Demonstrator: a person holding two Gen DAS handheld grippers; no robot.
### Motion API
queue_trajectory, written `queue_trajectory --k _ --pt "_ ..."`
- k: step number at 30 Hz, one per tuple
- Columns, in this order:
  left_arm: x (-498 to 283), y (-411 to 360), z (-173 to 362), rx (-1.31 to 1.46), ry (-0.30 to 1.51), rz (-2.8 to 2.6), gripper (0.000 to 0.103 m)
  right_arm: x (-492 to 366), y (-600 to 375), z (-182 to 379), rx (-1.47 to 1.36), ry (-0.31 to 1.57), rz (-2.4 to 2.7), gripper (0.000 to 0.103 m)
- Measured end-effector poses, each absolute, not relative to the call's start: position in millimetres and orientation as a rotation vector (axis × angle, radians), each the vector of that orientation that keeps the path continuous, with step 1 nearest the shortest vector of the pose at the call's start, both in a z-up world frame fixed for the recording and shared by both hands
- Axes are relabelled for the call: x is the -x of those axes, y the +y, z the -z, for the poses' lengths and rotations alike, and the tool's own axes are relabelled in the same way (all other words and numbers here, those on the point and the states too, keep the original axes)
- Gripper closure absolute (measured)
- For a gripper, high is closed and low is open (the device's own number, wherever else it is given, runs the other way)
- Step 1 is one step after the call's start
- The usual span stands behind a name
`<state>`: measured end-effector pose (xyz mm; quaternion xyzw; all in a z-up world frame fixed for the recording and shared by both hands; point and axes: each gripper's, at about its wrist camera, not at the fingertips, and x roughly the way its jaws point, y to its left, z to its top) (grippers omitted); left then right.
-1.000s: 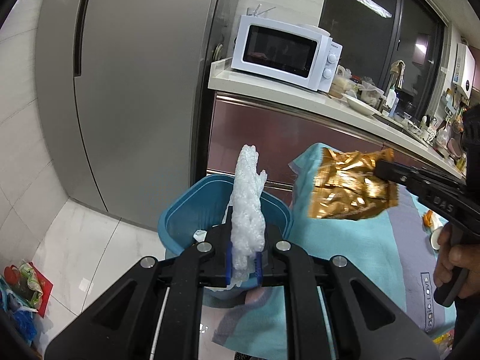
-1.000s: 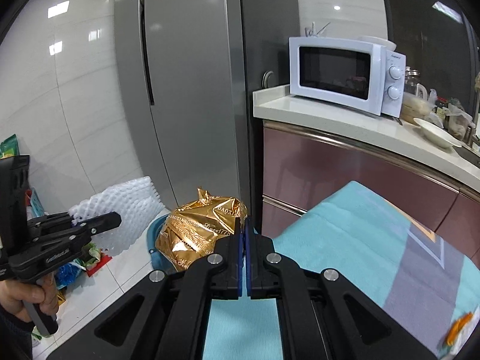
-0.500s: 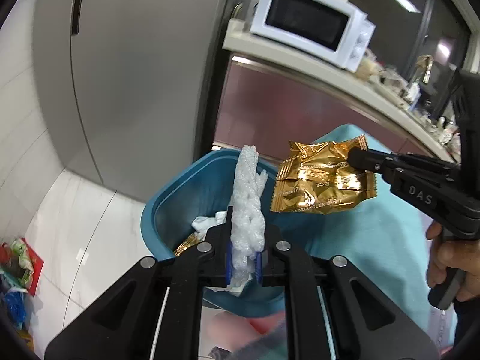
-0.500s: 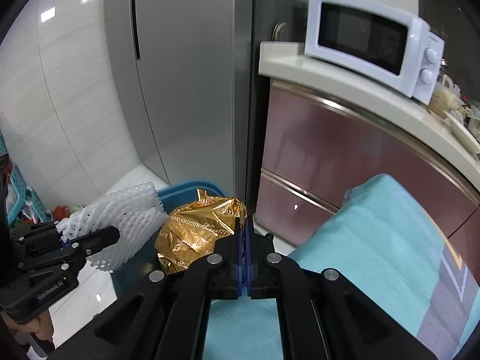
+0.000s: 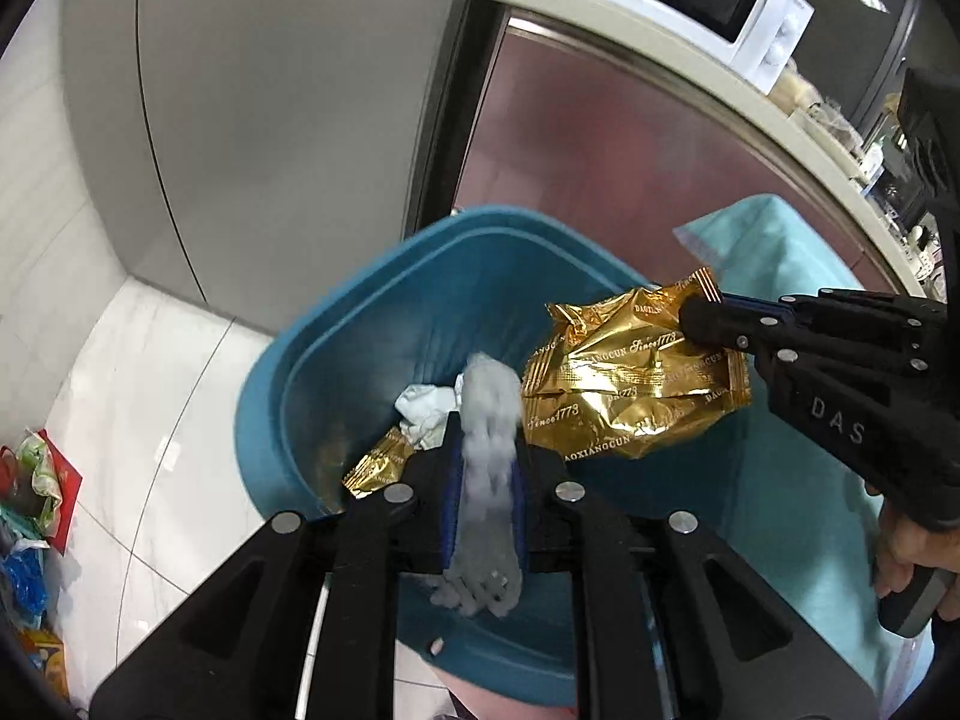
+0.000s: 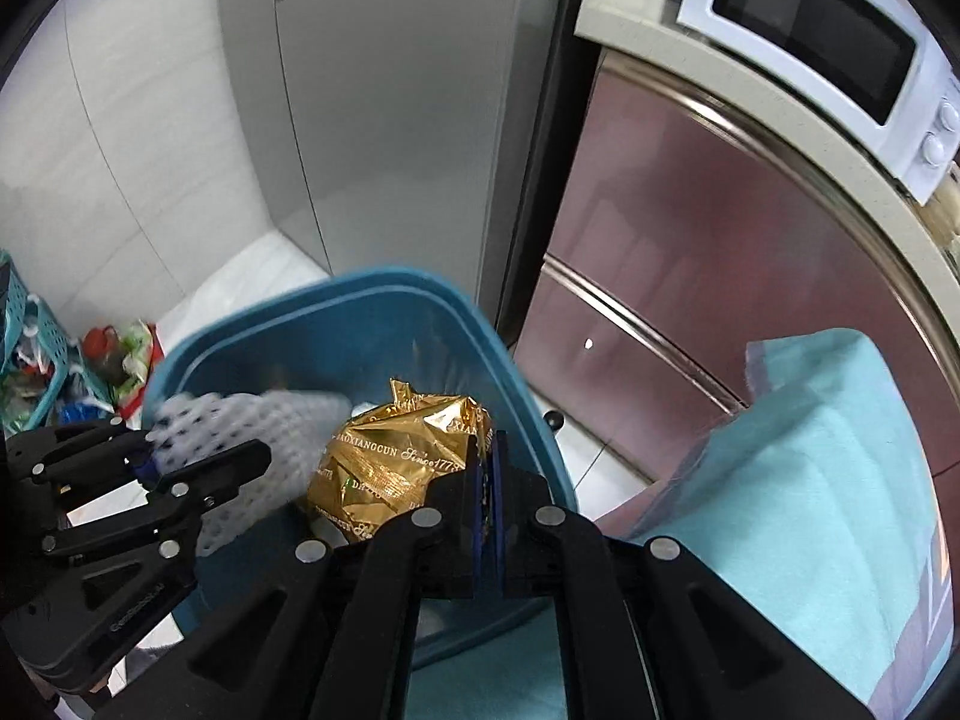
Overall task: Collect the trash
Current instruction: 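Carry the foam net and gold wrapper to the blue bin and release both, then swing both tools back over the table toward the cup and tissue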
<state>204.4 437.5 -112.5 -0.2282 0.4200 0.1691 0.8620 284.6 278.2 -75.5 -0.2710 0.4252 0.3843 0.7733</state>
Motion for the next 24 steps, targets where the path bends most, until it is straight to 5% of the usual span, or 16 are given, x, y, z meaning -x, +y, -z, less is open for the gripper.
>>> queue_trajectory --k 13,18,24 --pt "-214 436 120 0.455 0.885 -0.352 0.086 -279 290 87 0.659 0.973 -0.816 0.095" --pt "-208 436 116 0.444 0.873 -0.363 0.065 -279 289 84 0.646 0.964 -0.81 0.086" --pt "-202 432 104 0.413 0.852 -0.377 0.057 -280 285 78 0.623 0.951 -0.807 0.082"
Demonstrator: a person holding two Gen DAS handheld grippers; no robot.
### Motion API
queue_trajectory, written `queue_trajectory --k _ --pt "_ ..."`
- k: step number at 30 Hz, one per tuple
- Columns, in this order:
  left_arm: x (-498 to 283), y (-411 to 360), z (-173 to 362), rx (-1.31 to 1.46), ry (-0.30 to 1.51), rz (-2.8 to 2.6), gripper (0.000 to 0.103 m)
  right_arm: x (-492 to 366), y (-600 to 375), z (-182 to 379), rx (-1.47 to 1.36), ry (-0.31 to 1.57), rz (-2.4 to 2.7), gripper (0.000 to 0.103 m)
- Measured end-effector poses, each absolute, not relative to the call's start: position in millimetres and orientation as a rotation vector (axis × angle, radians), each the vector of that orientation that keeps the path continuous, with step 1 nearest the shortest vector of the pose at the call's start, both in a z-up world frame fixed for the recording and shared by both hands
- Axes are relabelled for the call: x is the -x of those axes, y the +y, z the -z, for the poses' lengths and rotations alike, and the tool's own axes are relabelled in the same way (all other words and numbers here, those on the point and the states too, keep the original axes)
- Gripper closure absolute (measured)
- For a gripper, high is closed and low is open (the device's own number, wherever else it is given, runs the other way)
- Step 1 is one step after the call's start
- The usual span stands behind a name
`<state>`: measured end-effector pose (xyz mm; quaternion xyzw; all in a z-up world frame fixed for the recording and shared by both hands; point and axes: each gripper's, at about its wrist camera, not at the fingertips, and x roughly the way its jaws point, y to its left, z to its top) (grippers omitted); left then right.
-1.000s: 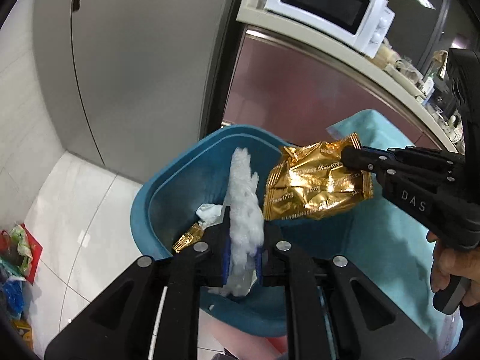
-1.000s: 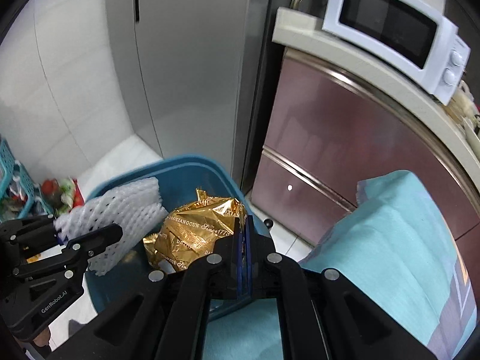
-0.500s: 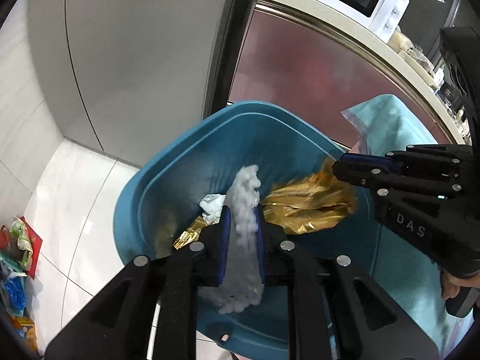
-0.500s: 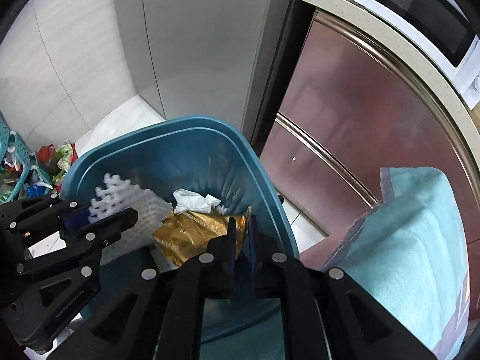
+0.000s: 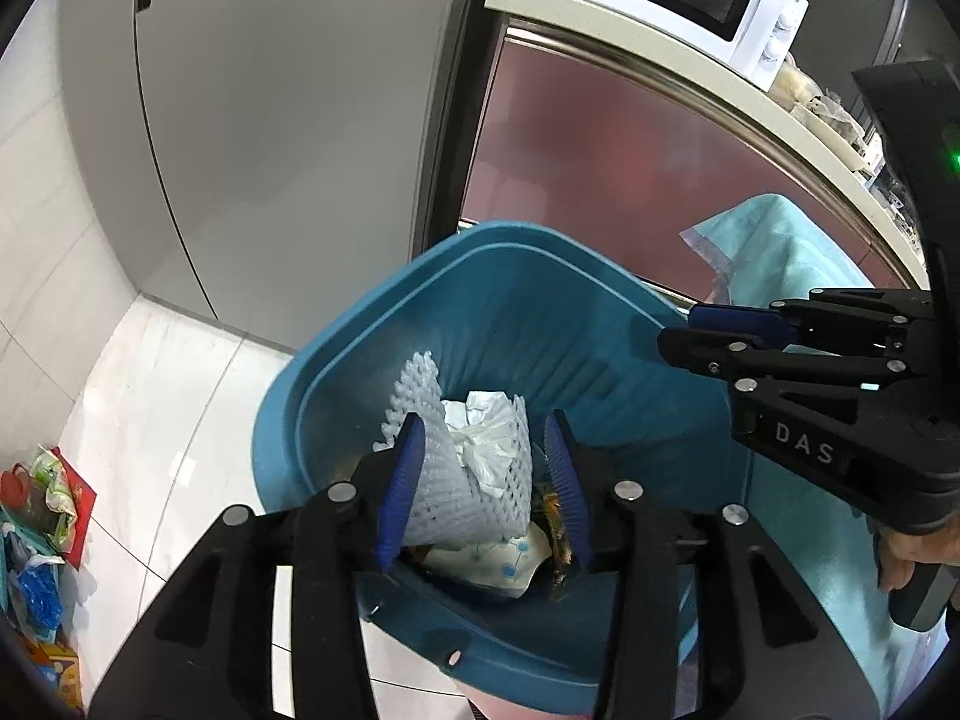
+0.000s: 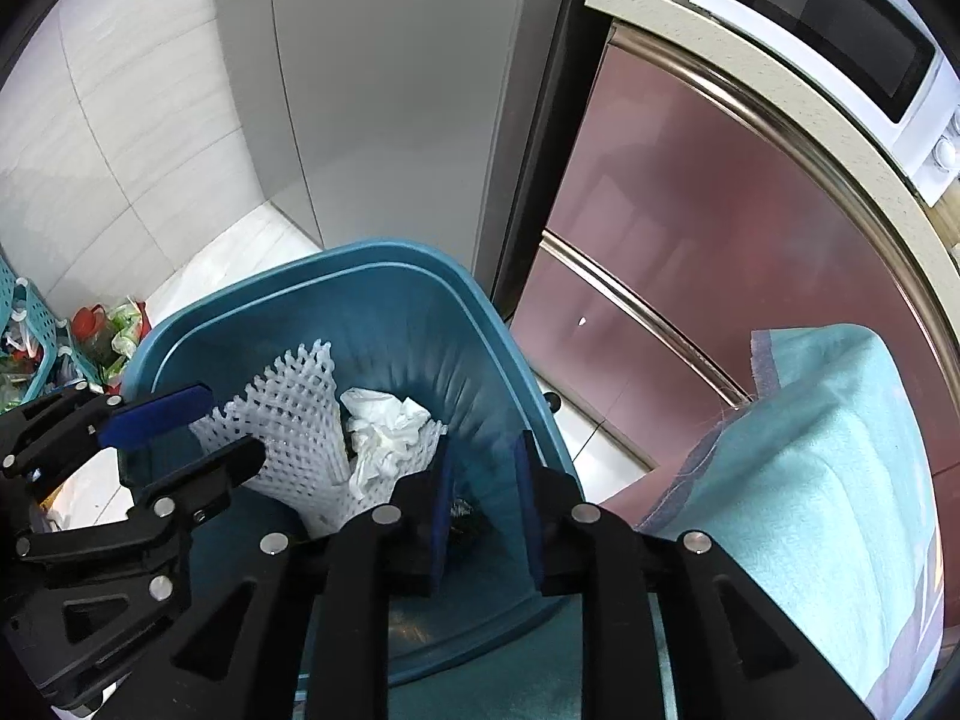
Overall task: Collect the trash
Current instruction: 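Swing both tools back over the table toward the cup and tissue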
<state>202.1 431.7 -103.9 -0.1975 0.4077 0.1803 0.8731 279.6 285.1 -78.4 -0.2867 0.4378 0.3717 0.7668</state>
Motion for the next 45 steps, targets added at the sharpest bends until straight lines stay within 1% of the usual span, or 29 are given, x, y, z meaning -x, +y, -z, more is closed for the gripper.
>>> queue_trajectory --k 4,5,6,7,8,9,10,12,14,15,19,24,27,31,38,45 --pt "-194 426 89 0.372 0.823 -0.404 0.045 -282 275 69 0.563 0.913 -0.81 0.072" --pt "-190 425 84 0.362 0.811 -0.413 0.037 -281 270 65 0.545 0.902 -0.81 0.07" --pt "-185 425 79 0.353 0.799 -0.42 0.032 -279 266 61 0.529 0.888 -0.814 0.068" --pt "-180 423 74 0.342 0.786 -0.429 0.029 -278 262 56 0.515 0.875 -0.819 0.063" --pt "-177 421 68 0.33 0.775 -0.439 0.024 -278 258 52 0.504 0.865 -0.822 0.06" --pt "-173 420 64 0.321 0.767 -0.446 0.02 -276 254 48 0.489 0.853 -0.825 0.055" --pt "-169 416 57 0.307 0.754 -0.454 0.019 -274 246 39 0.462 0.833 -0.831 0.051" --pt "-161 410 47 0.295 0.73 -0.461 0.011 -271 234 30 0.435 0.811 -0.832 0.048" --pt "-150 401 32 0.278 0.693 -0.464 0.006 -265 220 15 0.4 0.782 -0.84 0.04" --pt "-146 396 25 0.27 0.679 -0.464 0.006 -263 213 8 0.384 0.765 -0.841 0.036" --pt "-136 369 1 0.238 0.64 -0.45 0.006 -247 182 -20 0.326 0.692 -0.839 0.024" --pt "-124 329 -24 0.202 0.606 -0.413 0.006 -228 142 -46 0.269 0.616 -0.823 0.015" --pt "-117 298 -39 0.176 0.583 -0.376 0.006 -217 112 -58 0.234 0.574 -0.806 0.013" --pt "-111 253 -52 0.134 0.559 -0.315 0.006 -206 69 -64 0.178 0.536 -0.781 0.007" --pt "-96 172 -62 0.072 0.526 -0.201 0.006 -172 -9 -67 0.099 0.479 -0.713 0.007" --pt "-89 117 -53 0.08 0.531 -0.101 0.006 -135 -71 -59 0.063 0.43 -0.635 0.007"
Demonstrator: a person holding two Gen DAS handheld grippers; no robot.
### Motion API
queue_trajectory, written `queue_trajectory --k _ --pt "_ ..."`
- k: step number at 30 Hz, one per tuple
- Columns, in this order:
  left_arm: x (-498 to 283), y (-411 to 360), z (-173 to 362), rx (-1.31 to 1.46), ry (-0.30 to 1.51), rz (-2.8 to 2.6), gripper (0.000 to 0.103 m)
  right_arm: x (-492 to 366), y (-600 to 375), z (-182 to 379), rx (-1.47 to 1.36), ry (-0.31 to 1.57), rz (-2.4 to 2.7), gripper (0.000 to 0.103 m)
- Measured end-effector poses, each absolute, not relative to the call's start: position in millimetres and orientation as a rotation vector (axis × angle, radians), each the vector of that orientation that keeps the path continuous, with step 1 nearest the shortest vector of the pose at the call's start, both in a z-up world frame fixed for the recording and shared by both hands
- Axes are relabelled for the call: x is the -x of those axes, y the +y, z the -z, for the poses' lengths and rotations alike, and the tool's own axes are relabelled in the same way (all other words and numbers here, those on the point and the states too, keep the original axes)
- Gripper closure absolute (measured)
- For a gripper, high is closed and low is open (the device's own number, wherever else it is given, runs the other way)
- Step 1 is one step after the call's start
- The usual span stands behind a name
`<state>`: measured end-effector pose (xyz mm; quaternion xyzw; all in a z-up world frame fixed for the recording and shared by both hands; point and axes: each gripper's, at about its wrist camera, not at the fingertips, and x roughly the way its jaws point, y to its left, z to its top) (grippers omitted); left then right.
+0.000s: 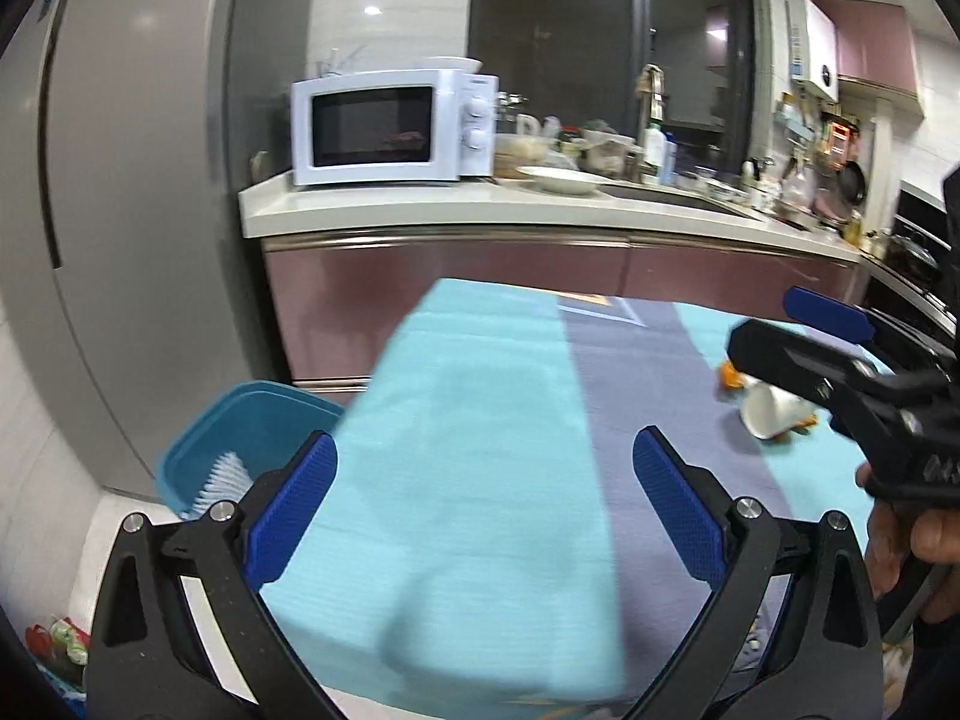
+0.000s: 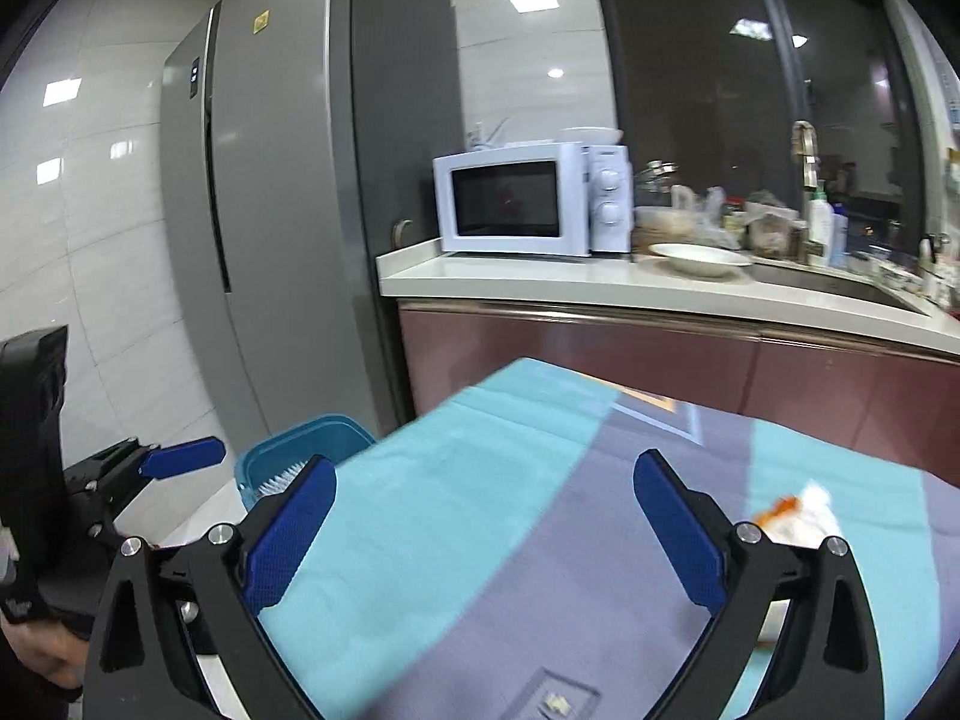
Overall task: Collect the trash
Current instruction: 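Swing both tools back over the table toward the cup and tissue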
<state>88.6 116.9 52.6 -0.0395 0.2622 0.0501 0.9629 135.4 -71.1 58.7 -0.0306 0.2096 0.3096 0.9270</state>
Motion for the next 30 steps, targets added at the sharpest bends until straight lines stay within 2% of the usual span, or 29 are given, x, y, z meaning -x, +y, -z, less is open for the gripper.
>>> queue_trajectory --k 14,30 --pt "-89 12 -21 0.032 0.563 0.093 0.006 -76 -196 -10 0.001 0.446 -0.354 0.007" --pt "-162 -72 -20 0.046 0.605 0.279 0.006 -73 -282 23 -0.09 0.502 -0.135 0.007"
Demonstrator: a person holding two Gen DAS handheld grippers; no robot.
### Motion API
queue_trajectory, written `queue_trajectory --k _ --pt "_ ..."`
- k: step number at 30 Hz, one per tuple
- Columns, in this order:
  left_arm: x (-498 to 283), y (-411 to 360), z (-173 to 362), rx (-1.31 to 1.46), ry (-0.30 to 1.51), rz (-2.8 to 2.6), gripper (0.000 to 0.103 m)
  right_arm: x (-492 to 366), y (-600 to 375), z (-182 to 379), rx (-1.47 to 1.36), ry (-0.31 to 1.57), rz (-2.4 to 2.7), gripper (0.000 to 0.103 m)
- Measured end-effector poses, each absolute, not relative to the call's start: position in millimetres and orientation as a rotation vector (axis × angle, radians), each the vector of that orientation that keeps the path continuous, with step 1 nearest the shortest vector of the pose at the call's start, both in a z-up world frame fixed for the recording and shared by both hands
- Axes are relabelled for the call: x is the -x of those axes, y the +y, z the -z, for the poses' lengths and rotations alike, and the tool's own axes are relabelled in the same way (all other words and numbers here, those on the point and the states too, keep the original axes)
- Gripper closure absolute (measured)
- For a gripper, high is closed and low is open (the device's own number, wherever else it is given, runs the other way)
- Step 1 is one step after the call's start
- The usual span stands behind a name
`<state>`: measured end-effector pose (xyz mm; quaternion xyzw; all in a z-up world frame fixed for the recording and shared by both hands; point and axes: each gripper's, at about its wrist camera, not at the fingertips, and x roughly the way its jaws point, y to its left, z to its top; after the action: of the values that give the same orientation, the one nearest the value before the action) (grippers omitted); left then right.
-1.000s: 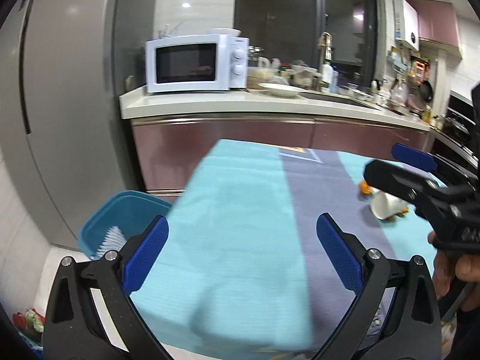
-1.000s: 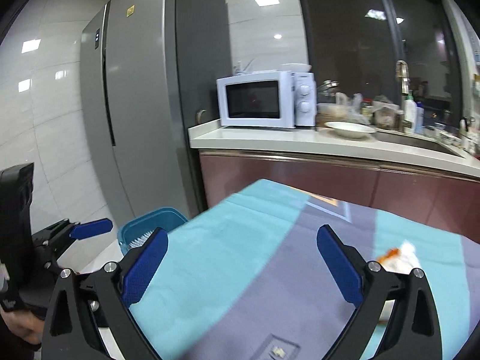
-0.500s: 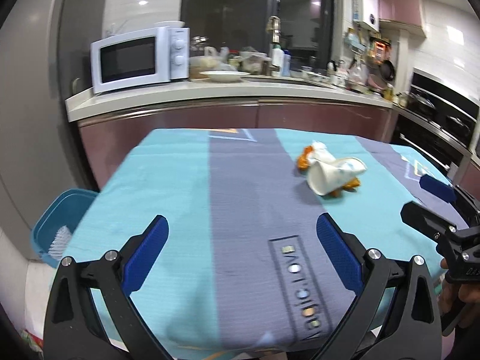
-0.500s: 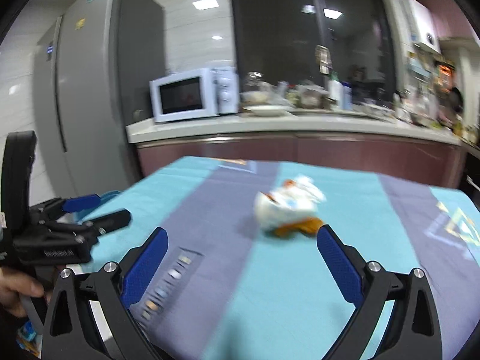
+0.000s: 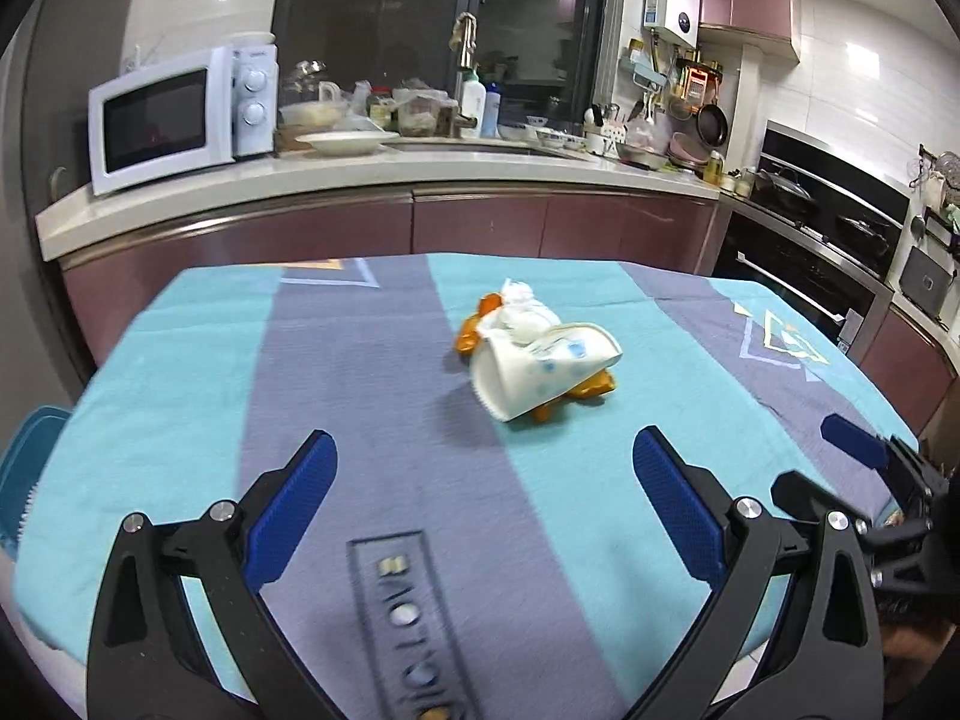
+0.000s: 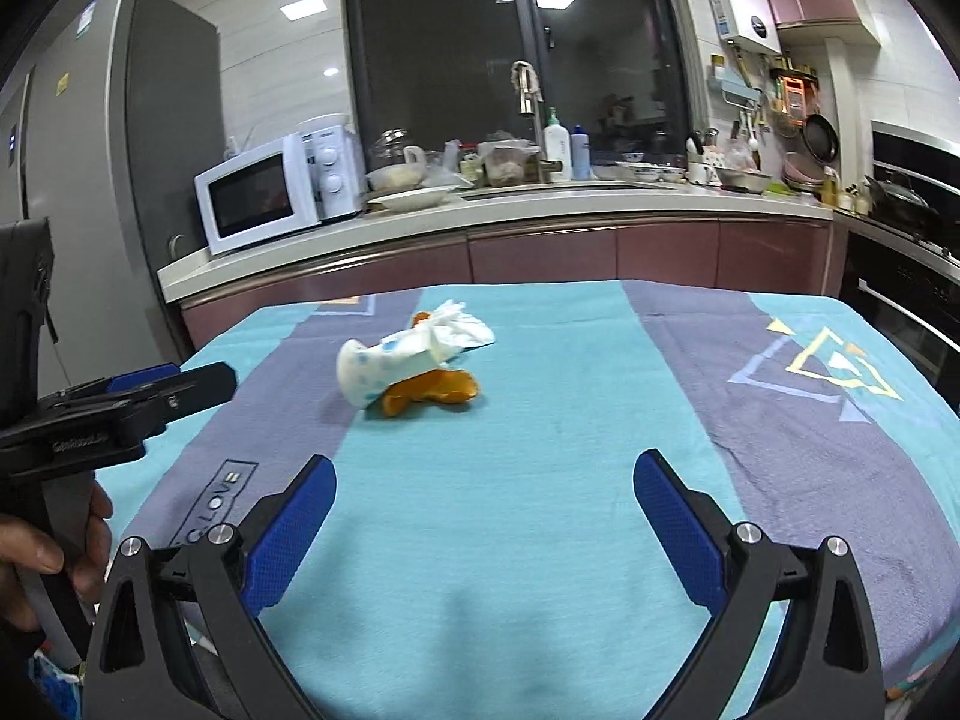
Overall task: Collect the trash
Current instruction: 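Swing both tools back over the table toward the cup and tissue, then grasp the white paper cup with the left tool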
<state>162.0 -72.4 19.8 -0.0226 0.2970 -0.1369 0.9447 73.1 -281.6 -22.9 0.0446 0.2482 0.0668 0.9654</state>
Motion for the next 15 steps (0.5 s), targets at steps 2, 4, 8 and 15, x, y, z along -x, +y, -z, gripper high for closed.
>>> queue_trajectory --k 2,4,8,15 --pt "-174 -81 -18 0.059 0.617 0.291 0.006 -76 -286 25 -0.092 0.505 -0.13 0.007" --pt "-182 -90 -18 0.062 0.621 0.301 0.006 -80 -289 26 -0.095 0.505 -0.127 0.007" --pt "-204 -109 -17 0.074 0.629 0.312 0.006 -90 -296 25 -0.09 0.501 -0.117 0.007" --pt "-241 -135 -10 0.089 0.651 0.315 0.006 -116 -306 21 -0.075 0.491 -0.084 0.007"
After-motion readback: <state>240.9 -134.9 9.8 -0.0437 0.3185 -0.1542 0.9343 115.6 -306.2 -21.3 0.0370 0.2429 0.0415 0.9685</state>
